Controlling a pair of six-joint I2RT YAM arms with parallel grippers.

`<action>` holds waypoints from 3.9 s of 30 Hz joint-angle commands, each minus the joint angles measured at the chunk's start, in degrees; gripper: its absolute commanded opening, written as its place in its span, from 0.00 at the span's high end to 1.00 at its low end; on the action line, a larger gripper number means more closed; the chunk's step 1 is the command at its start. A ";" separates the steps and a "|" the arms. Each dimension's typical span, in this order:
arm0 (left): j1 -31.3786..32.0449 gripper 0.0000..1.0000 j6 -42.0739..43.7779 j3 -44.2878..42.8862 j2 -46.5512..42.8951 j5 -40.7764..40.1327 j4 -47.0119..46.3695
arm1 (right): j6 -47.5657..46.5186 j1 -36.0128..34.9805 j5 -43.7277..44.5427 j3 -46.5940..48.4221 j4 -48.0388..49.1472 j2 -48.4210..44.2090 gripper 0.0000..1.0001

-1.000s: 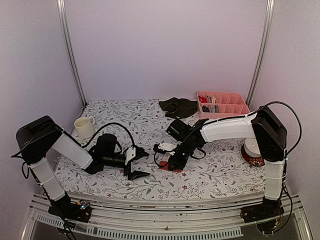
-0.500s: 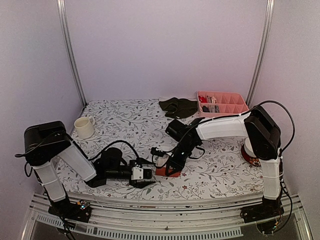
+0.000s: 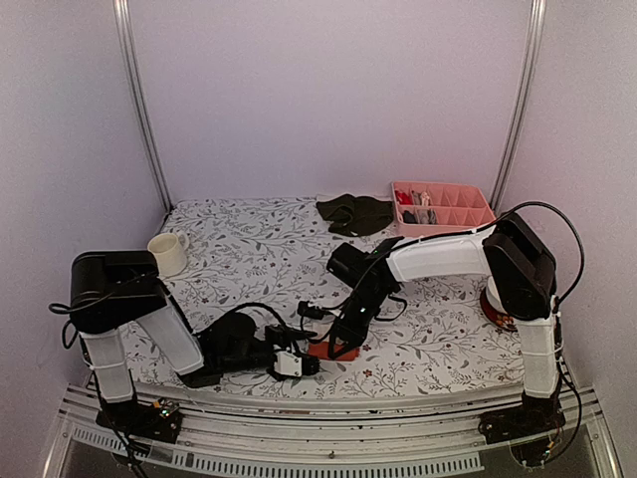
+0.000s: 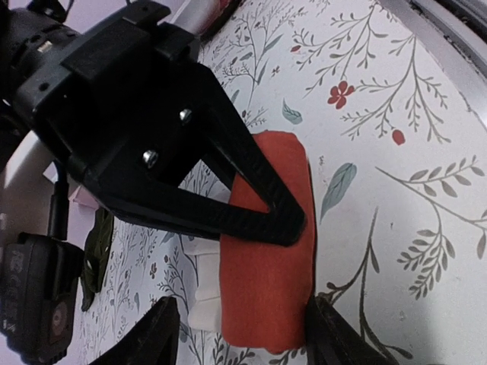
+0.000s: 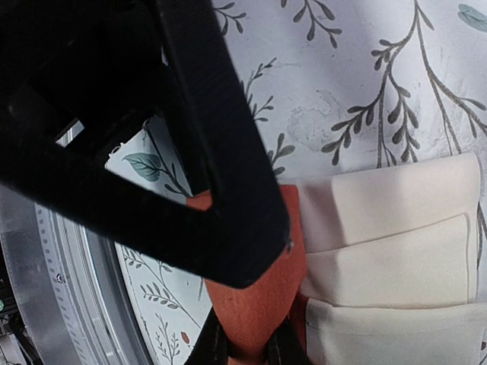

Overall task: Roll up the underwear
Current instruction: Roll the underwear at the center of the board, then move the storage box to the center of the board, then pass from the left arm to the right

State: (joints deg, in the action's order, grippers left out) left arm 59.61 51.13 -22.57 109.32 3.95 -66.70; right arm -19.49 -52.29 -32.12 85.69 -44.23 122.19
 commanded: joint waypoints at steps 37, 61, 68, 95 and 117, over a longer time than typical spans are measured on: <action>-3.01 1.00 -12.03 -21.59 1.17 7.31 48.59 | 12.02 9.82 45.18 -7.10 12.52 -23.44 0.01; -7.41 1.00 -17.04 -31.14 7.90 16.00 62.35 | 28.06 38.24 46.81 29.34 17.12 12.85 0.06; -7.27 1.00 -16.85 -31.07 8.51 15.21 61.86 | 27.74 38.63 38.68 26.92 10.46 13.84 0.10; -7.45 1.00 -17.00 -30.81 6.97 14.94 63.06 | 26.77 21.83 43.96 -9.35 9.46 -18.47 0.17; -15.20 1.00 -19.43 -45.95 15.61 32.53 86.45 | -5.12 -5.05 42.51 -34.87 44.39 -37.89 0.11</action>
State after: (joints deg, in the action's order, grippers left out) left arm 47.40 33.89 -68.47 119.17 35.57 3.95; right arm -17.19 -53.54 9.23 53.39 -5.54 81.89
